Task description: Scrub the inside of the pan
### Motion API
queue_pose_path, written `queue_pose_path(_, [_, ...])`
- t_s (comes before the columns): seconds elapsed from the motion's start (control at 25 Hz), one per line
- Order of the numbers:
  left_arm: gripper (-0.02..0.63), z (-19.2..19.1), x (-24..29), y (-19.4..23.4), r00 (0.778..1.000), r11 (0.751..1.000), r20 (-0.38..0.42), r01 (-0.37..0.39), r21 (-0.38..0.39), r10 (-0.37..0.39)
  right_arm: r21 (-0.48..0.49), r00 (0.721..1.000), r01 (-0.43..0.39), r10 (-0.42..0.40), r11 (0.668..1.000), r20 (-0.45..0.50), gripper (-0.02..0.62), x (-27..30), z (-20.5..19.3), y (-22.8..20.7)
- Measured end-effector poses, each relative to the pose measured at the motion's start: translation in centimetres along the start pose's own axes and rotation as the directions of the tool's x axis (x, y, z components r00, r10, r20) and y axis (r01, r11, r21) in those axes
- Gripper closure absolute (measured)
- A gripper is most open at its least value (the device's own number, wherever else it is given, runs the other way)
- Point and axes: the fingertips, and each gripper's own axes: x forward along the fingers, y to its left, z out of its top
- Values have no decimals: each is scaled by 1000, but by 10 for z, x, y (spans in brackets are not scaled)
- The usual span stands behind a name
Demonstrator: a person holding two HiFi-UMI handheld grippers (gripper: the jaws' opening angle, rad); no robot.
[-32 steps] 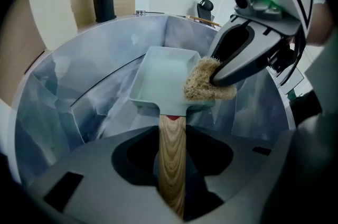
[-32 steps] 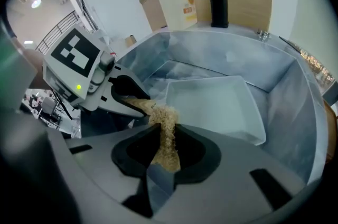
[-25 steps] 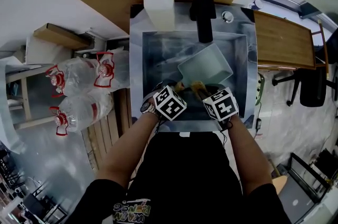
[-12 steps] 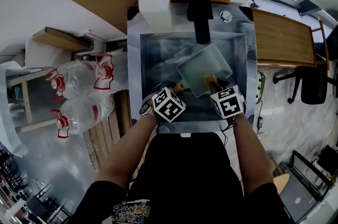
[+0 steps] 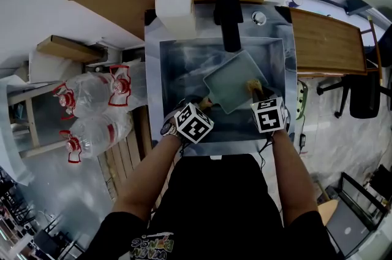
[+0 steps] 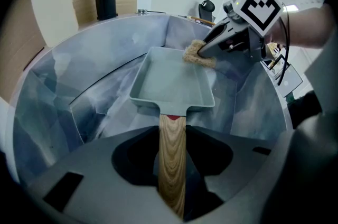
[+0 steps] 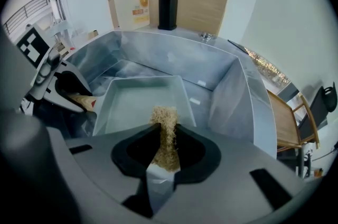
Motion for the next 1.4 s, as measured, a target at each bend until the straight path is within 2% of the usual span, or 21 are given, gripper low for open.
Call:
queue_pose_path(0.16, [442, 1, 0, 0, 1000, 1000, 2, 0, 1, 0, 36, 996, 87, -87, 996, -1, 506, 3, 2, -11])
queue_pose_path(0.36, [442, 1, 0, -1, 1000, 1000, 1, 0, 1, 0, 113, 978, 208, -210, 972, 7, 506, 6, 4, -27])
queue_pose_path(0.52, [442, 0, 0, 0, 1000, 1000, 1, 1, 2, -1, 180, 964, 256, -264, 950, 23, 506, 6, 5, -36])
queue_pose_path(0.68, [442, 0, 0, -2, 1000, 1000, 1, 3, 3, -3, 326, 950, 275, -309, 904, 56, 505, -1, 4, -48])
queue_pose_path(0.76, [442, 0, 0, -2, 1000, 1000, 0, 4, 3, -4, 373, 946, 269, -317, 888, 71, 505, -5, 5, -51])
queue_pose_path(0.88, [442, 0, 0, -2, 1000, 1000, 0, 6, 5, -6, 389, 944, 266, -320, 882, 80, 506, -6, 9, -53])
queue_pose_path(1.4, [443, 0, 0, -2, 1000, 1000, 0, 8, 8, -8, 401, 963, 227, -267, 888, 45, 506, 11, 31, -64])
